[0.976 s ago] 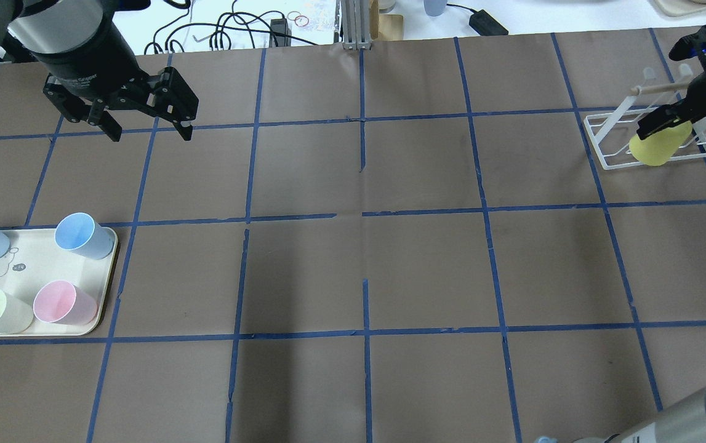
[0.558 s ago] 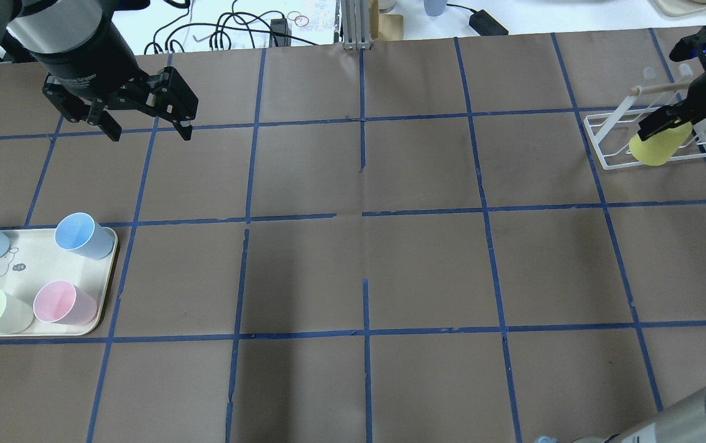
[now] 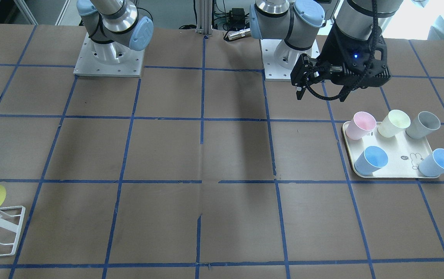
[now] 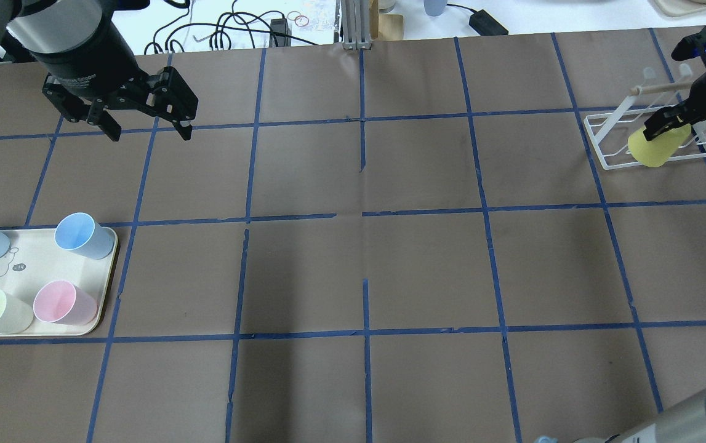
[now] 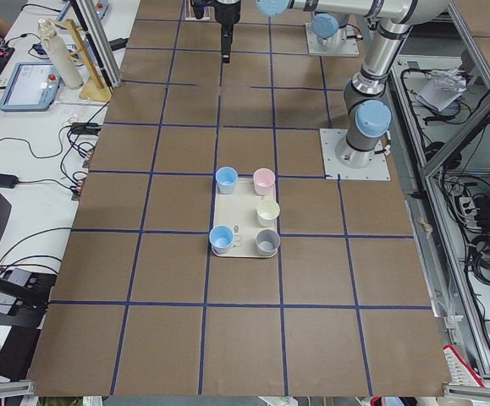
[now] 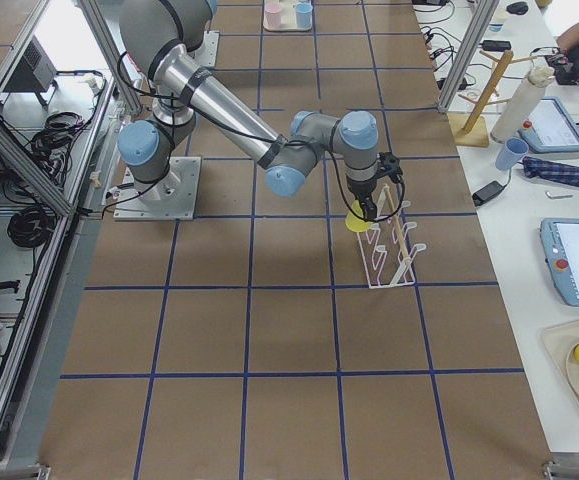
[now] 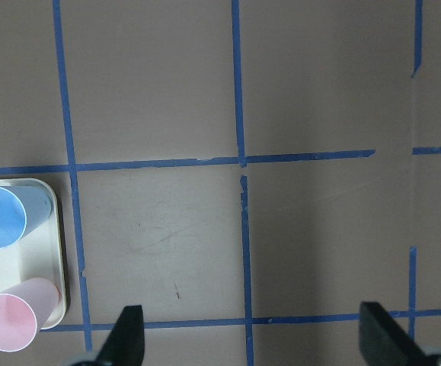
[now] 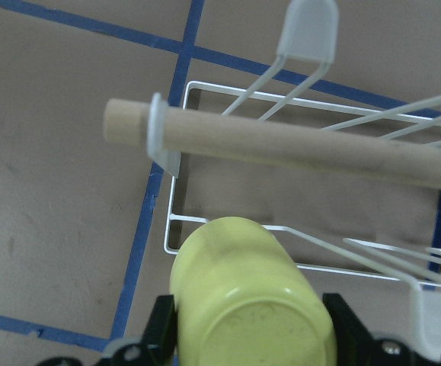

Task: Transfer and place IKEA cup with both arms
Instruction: 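Lift the yellow cup off the rack with the right gripper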

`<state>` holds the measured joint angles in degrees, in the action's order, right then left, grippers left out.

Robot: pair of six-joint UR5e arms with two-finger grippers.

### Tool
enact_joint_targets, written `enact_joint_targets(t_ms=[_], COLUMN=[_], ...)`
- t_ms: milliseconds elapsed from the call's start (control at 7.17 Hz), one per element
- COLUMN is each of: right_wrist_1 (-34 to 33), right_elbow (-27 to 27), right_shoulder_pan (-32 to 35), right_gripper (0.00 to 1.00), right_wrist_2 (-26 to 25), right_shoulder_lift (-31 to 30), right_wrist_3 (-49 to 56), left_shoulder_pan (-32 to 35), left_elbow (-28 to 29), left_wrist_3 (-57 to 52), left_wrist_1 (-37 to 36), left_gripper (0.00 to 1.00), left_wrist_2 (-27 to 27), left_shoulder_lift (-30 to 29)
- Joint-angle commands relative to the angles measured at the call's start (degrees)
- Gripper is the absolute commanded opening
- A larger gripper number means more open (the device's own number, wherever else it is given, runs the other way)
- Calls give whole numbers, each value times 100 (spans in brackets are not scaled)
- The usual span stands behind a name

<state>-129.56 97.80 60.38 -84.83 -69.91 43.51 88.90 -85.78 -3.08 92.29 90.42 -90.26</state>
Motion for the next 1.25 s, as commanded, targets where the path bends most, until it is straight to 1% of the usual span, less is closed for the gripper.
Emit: enact_joint_targets(t_ms=[0, 139, 279, 558, 697, 976, 1115], right_wrist_1=[10, 349, 614, 696, 748, 1536, 2070], right_elbow=[-16, -85, -217, -471, -508, -508, -499], right_shoulder_pan=[0, 9, 9, -9, 0, 9, 35], right_gripper=[8, 7, 7, 5, 6, 5, 5], right_wrist_2=[-15, 2, -15, -330, -349, -341, -245], right_shoulder_lift=[-109, -371, -478, -506, -636, -1171, -1461], right_wrist_3=[0, 9, 35, 88, 88, 88, 18], left_shoulder_pan=[-4, -4, -4, -4, -4, -4, -4], left_elbow=[0, 0, 0, 0, 0, -9, -17], left_wrist_3=[0, 0, 0, 0, 0, 0, 0], left_wrist_1=[0, 0, 0, 0, 0, 9, 17], left_gripper=[100, 100, 100, 100, 100, 100, 100], left_wrist_2=[-16, -16, -16, -24, -24, -42, -42], left_shoulder_lift=[0, 0, 0, 0, 9, 18, 35])
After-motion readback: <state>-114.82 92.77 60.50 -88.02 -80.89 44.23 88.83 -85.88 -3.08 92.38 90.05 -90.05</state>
